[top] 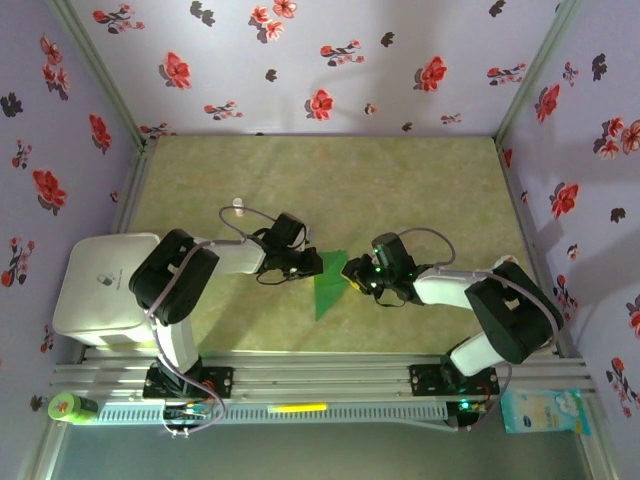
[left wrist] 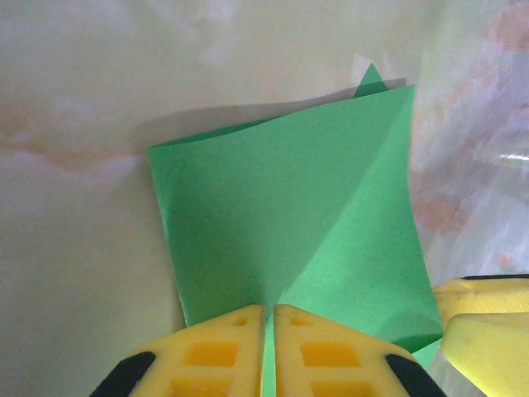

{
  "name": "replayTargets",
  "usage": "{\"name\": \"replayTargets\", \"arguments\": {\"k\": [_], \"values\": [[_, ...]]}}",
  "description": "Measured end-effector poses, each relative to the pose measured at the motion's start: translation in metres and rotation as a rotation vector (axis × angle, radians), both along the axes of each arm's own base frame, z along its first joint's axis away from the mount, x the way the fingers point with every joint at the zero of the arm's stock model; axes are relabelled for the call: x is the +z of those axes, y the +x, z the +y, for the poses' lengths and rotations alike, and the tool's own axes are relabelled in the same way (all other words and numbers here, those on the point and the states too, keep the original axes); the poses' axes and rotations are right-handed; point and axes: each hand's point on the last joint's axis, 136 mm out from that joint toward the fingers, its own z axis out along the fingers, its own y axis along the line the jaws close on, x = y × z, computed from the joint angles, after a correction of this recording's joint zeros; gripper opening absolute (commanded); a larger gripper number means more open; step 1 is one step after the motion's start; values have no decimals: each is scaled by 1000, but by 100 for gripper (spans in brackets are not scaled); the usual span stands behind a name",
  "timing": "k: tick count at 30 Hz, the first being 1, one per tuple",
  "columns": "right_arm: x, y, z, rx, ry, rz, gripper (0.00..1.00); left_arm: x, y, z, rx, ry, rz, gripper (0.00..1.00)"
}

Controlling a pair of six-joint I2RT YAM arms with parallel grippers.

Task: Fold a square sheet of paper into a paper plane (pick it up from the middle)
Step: Fold the wing for the fifth time at the center of the table.

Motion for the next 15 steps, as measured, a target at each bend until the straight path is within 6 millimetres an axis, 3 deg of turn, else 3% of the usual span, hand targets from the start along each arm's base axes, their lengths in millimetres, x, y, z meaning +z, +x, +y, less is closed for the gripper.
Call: {"name": "replayTargets", "arguments": {"k": [15], "values": [[-4, 2, 4, 77, 31, -16, 28, 0, 0, 0, -2, 0, 3, 12]]}}
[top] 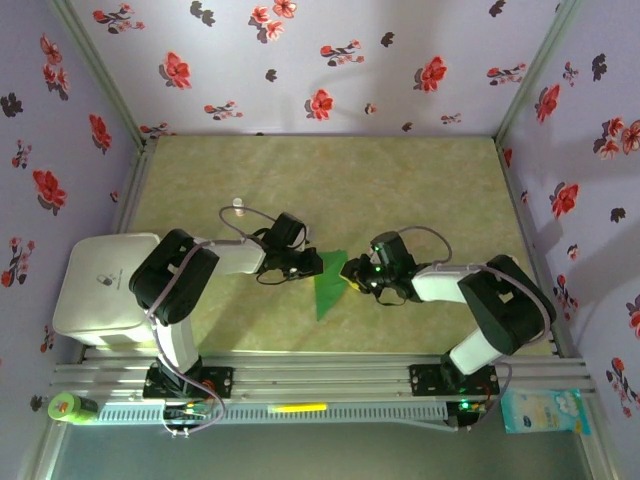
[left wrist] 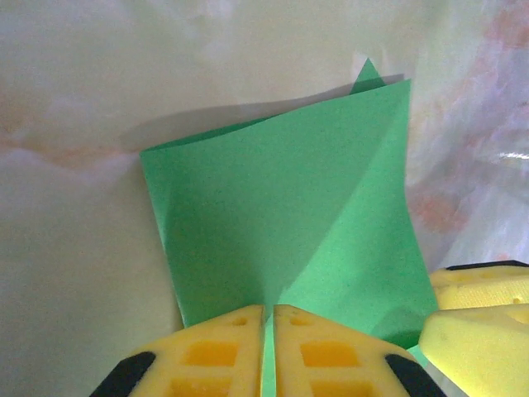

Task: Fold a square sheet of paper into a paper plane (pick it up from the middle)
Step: Fold the wing for the fifth time at the center of the table.

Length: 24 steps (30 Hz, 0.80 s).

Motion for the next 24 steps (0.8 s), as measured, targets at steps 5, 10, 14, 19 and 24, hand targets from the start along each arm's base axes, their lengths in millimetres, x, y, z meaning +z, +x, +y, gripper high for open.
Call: {"name": "replayTargets", "arguments": {"k": [5, 10, 14, 19, 24], "values": [[1, 3, 0, 28, 8, -13, 23, 0, -1, 0, -1, 4, 5, 12], [2, 7, -2, 38, 15, -26, 17, 0, -1, 1, 0, 5, 6, 12], [2, 9, -4, 40, 15, -30, 12, 0, -1, 0, 0, 4, 5, 14], [3, 9, -3, 44, 24, -33, 6, 9, 1, 0, 8, -8, -9, 22], [6, 12, -2, 19, 42, -30, 5, 24, 0, 2, 33, -37, -27, 24]]}}
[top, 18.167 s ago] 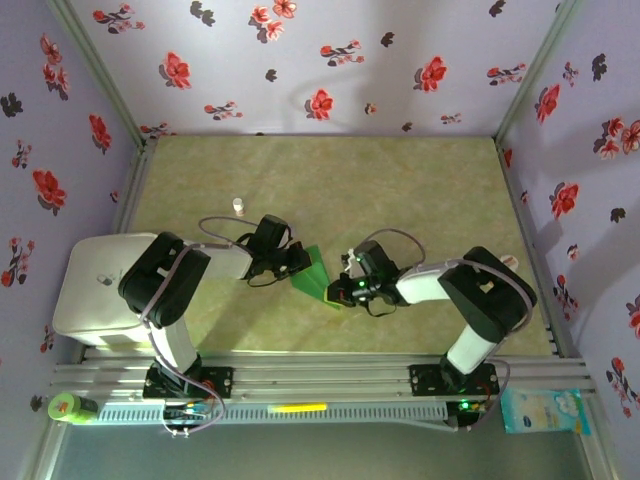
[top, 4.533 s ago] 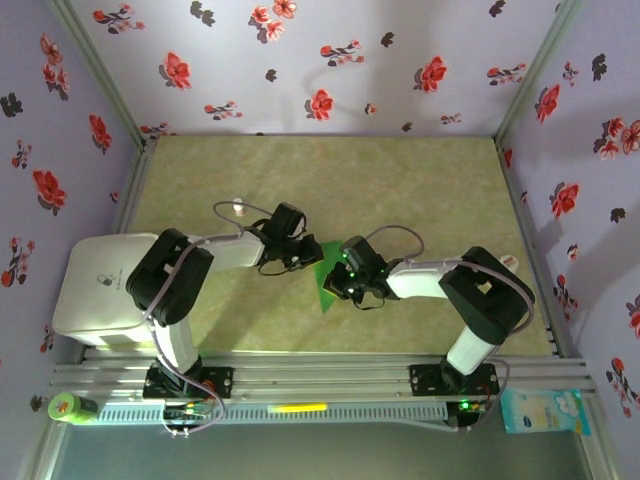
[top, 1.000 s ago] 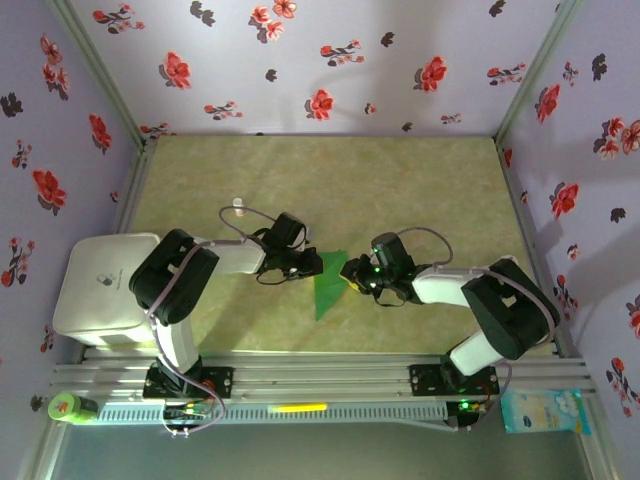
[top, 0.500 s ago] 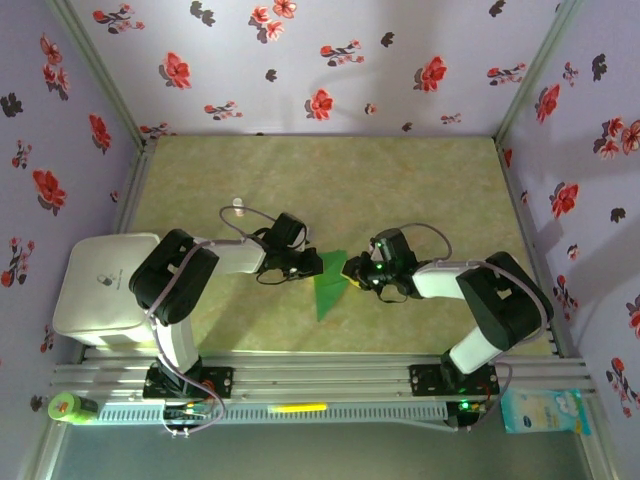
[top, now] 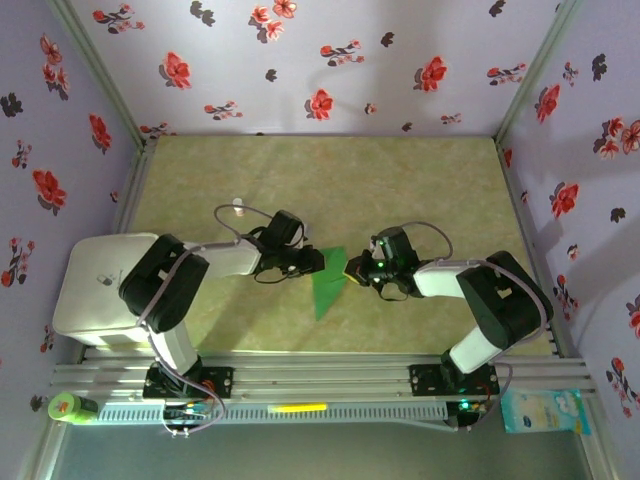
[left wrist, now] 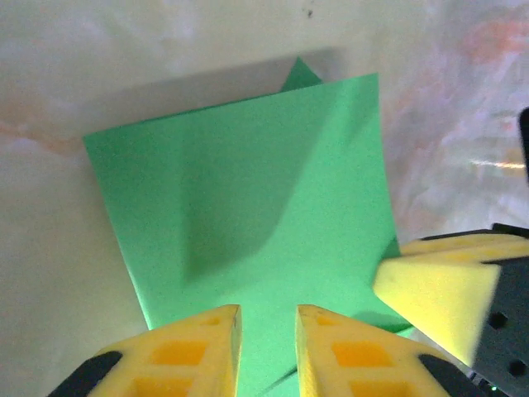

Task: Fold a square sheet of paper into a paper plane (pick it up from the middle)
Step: Fold the wing for the fifth time at the center of the table.

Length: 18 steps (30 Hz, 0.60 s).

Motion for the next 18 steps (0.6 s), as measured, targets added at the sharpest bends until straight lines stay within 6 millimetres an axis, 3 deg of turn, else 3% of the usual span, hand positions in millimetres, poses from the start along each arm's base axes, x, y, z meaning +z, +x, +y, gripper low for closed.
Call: {"name": "replayTargets", "arguments": {"k": [4, 13, 18], "values": [[-2, 2, -2, -52, 18, 13, 5, 8, -2, 1, 48, -39, 3, 20], [-2, -1, 5, -85, 23, 20, 7, 4, -12, -3, 81, -66, 37, 16], [-1, -1, 6, -97, 31, 22, 7, -9, -11, 1, 95, -34, 51, 15]]}}
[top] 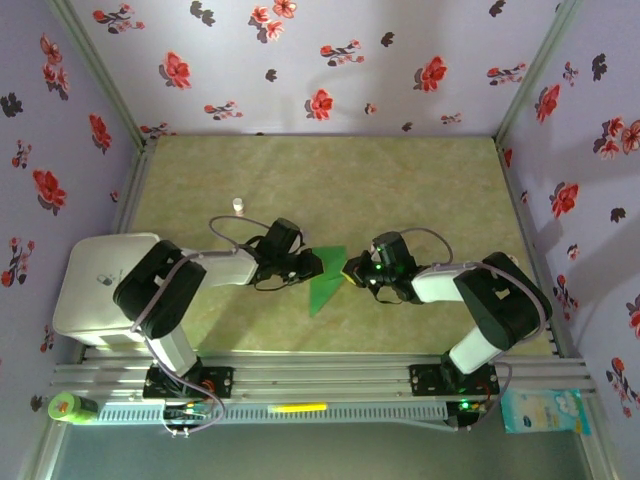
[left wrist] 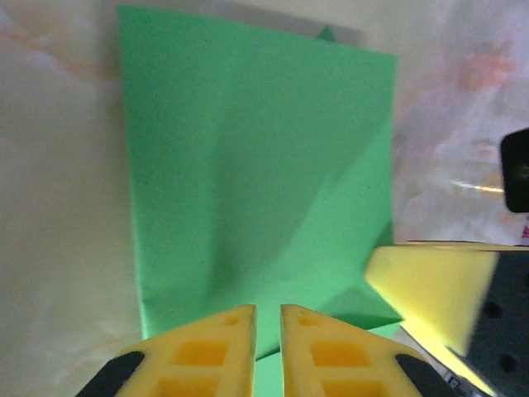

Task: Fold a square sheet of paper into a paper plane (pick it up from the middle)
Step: Fold the wing for the fifth time at the center of the table.

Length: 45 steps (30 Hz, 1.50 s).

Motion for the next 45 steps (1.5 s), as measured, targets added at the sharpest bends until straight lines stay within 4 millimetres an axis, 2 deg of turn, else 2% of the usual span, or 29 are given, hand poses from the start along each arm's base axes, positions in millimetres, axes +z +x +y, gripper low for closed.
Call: {"name": "replayTargets", "arguments": {"k": [6, 11, 23, 28, 35, 39, 42, 45], "values": [[-1, 0, -1, -7, 0, 2, 10, -10, 2, 4, 15, 30, 4, 13], [2, 1, 1, 3, 19, -11, 24, -16, 1, 7, 17, 42, 2, 12], [9, 16, 6, 66, 62, -34, 29, -17, 1, 6, -23, 44, -39, 11], [5, 19, 8, 92, 60, -30, 29, -17, 1, 6, -26, 44, -41, 11], [-5, 19, 6, 105, 43, -9, 24, -17, 1, 6, -26, 44, -41, 12], [-4, 20, 6, 113, 41, -12, 11, -16, 1, 6, -27, 42, -45, 14], [-5, 20, 6, 117, 36, -12, 5, -11, 1, 7, -28, 41, -56, 26], [-6, 18, 4, 110, 24, -2, 2, 4, -1, 11, -31, 35, -90, 33]]}}
